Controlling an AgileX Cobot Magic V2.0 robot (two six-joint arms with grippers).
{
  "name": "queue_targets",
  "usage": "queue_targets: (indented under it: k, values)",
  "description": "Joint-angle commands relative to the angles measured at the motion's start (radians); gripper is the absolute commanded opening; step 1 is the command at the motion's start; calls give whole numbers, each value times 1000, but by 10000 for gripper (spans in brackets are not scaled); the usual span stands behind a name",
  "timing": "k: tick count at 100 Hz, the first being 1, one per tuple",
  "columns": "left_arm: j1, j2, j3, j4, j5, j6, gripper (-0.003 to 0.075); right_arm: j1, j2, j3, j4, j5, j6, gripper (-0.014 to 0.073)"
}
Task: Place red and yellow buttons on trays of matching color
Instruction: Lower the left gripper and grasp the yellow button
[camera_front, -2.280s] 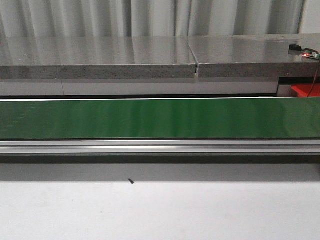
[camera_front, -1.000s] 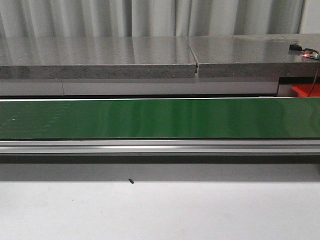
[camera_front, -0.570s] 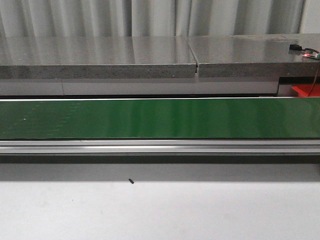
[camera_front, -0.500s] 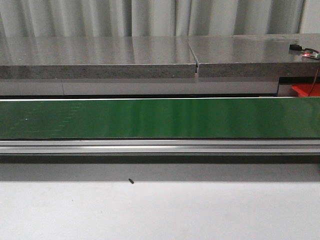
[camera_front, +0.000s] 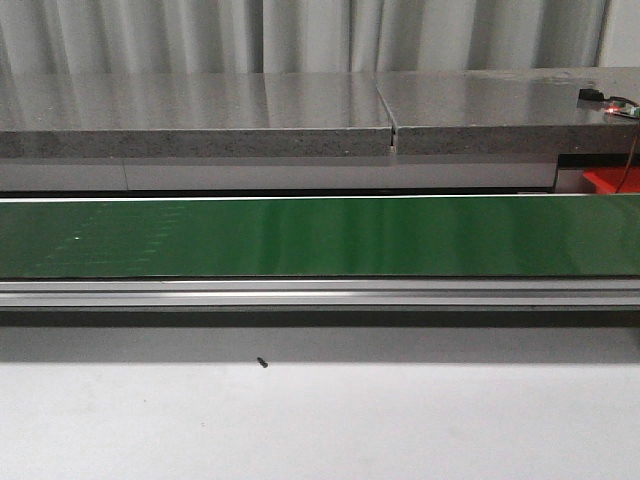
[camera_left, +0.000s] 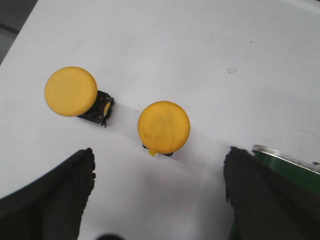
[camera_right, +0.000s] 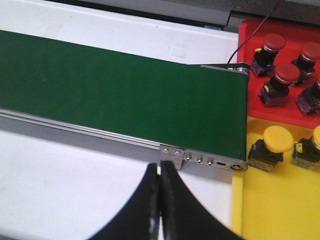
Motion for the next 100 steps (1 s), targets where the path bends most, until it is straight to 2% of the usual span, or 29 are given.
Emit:
queue_targets:
  k: [1,46,69,100]
  values:
    - [4,-24,-36,-2,-71,-12,511,-5,4,-26,-3,-62,-1,-69]
    - [2,42,-36,-2,-156,-12,511,-5,4,-26,-3,-63,-1,-69]
    - [-31,44,-36,-4,-210,-12,511,-5,4,-26,-3,-63,-1,-69]
    - [-46,86,-36,-3,-219,-12,511,-5,4,-26,-3,-63,-1,-69]
